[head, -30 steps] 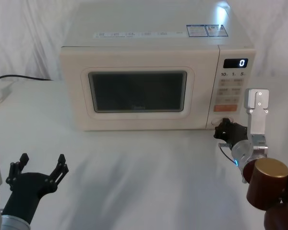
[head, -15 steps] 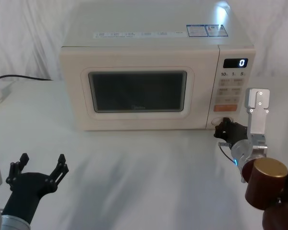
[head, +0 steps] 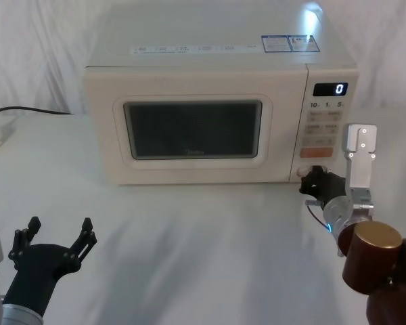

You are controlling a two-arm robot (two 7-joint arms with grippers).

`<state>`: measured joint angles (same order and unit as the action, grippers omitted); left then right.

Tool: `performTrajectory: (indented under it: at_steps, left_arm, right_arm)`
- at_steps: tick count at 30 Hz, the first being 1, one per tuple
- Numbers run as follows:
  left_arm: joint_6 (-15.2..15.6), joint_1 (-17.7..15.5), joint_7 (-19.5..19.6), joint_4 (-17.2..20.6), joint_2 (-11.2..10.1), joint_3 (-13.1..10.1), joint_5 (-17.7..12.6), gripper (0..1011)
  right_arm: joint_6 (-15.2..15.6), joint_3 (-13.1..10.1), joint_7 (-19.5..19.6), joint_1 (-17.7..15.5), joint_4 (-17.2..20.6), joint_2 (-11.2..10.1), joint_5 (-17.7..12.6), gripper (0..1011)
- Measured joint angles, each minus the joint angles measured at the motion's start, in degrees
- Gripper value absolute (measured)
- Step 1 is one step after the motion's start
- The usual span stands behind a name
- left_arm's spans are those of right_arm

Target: Press the button to open the microwave door with one hand; close the microwave door with the other hand.

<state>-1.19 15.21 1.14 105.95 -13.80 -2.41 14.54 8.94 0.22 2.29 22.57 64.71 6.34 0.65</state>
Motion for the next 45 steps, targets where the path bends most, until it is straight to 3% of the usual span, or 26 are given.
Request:
performTrajectory:
  at_steps: [45]
  left_arm:
    - [0.0, 0.0, 0.0, 0.0, 0.0, 0.0, 0.0, 1001]
  right_arm:
    - [-2.2, -0.2, 0.5, 3.0, -5.1, 0.7, 0.8, 0]
